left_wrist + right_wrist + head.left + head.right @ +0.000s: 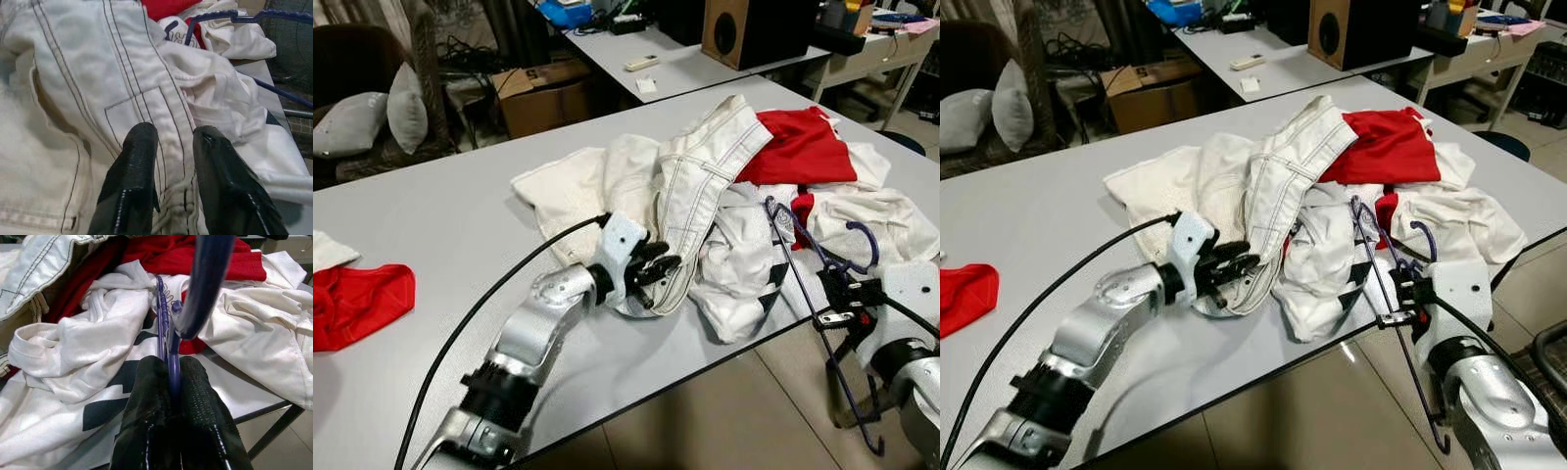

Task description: Hang hanger

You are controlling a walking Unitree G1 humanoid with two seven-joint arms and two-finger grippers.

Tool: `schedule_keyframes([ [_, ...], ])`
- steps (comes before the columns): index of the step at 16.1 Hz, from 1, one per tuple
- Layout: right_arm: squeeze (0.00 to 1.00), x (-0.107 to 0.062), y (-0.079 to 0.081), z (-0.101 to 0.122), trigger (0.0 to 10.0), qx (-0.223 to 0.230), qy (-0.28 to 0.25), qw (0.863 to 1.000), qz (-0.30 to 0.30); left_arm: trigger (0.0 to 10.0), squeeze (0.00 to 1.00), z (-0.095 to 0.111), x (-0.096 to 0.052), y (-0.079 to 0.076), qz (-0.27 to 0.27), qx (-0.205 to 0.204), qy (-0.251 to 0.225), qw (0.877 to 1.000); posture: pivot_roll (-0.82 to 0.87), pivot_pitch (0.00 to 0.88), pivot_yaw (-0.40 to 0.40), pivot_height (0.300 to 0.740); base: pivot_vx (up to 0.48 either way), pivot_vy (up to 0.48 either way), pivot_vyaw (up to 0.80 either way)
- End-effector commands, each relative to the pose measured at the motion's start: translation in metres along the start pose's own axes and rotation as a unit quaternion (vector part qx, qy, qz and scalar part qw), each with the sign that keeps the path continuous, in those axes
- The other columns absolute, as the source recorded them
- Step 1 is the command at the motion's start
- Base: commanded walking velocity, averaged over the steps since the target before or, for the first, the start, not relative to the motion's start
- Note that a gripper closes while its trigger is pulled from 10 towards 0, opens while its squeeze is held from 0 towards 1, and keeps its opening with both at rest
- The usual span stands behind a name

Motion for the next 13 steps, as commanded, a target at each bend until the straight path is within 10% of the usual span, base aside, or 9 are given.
schedule_keyframes([
  [1, 0.00, -0.003, 0.001, 0.004, 10.0, -0.005, -0.004, 1.000, 0.001, 10.0, 1.00, 0.001, 0.000, 0.002, -0.007, 0.008, 0.005, 1.000, -0.20, 0.000, 0.103, 0.740, 0.000, 0.000, 0.00],
  [6, 0.00, -0.005, 0.000, 0.006, 10.0, -0.012, 0.003, 1.000, 0.006, 10.0, 1.00, -0.008, 0.004, 0.005, -0.016, 0.054, 0.033, 0.998, -0.20, 0.000, 0.097, 0.740, 0.000, 0.000, 0.00],
  [7, 0.00, -0.006, 0.000, 0.005, 10.0, -0.013, 0.006, 1.000, 0.006, 10.0, 0.21, -0.009, 0.002, 0.002, -0.034, 0.052, 0.037, 0.997, -0.20, 0.000, 0.096, 0.740, 0.000, 0.000, 0.00],
  [8, 0.00, -0.006, -0.001, 0.005, 10.0, -0.014, 0.009, 1.000, 0.006, 10.0, 0.00, -0.011, 0.000, 0.000, -0.054, 0.057, 0.045, 0.996, -0.20, 0.000, 0.096, 0.740, 0.000, 0.000, 0.00],
  [13, 0.00, -0.004, 0.004, 0.008, 10.0, -0.017, 0.006, 1.000, 0.008, 10.0, 0.00, -0.018, -0.001, 0.014, -0.044, 0.142, 0.124, 0.981, -0.20, 0.000, 0.106, 0.740, 0.000, 0.000, 0.00],
])
Point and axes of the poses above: a point about 5 cm out from each wrist's last joint towards the gripper, its own x axis pointing out of the wrist towards the gripper, its own z axis along the axis of the wrist's last joint, y = z × x, the point moved 2 cm from there along x, pointing out of the wrist towards the gripper, and after that the axes turned 6 degrees about x, right-handed, at the moved point
